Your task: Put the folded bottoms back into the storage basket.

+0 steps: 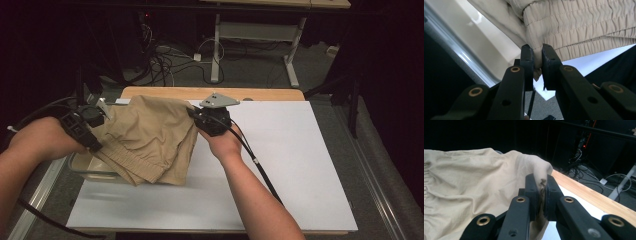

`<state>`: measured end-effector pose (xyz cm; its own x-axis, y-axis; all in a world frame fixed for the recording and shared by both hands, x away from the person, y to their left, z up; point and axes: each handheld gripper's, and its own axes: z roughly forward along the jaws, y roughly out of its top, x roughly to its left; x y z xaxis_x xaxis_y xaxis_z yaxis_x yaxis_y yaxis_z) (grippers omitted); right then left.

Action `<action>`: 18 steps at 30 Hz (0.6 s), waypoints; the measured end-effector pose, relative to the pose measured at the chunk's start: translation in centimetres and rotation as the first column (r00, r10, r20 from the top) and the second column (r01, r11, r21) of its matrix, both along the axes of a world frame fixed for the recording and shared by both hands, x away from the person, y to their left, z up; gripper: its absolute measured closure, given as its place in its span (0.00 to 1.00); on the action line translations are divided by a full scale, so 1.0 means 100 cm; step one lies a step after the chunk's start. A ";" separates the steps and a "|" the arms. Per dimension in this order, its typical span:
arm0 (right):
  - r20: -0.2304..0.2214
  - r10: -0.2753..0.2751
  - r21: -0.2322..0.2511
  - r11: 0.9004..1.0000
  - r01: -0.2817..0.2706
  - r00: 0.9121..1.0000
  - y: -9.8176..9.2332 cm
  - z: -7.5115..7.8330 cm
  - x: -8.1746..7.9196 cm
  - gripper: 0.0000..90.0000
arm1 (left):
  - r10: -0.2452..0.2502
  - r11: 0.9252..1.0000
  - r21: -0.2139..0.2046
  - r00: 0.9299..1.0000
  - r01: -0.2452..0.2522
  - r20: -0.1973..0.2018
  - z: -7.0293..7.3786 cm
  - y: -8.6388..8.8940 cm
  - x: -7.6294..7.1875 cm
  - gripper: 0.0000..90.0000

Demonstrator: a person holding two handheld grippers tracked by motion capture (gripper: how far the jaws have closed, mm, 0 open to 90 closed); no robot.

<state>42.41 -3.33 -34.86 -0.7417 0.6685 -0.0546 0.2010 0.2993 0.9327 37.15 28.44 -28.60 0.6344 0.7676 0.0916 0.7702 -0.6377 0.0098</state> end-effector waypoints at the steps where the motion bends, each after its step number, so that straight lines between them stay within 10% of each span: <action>1: 0.000 0.000 0.000 1.000 0.000 1.000 0.000 0.000 0.000 0.95 | 0.005 1.000 -0.002 1.000 -0.005 0.000 0.000 0.004 0.000 0.89; 18: 0.009 0.050 -0.035 0.998 -0.049 0.999 0.064 0.005 0.031 0.95 | 0.119 0.993 -0.009 0.991 -0.119 0.054 -0.010 0.062 -0.003 0.89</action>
<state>45.56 3.05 -34.32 -0.7732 0.6285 -0.0847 0.1762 0.3412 0.9233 36.83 34.63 -29.57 0.5324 0.8381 0.1188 0.8390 -0.5411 0.0575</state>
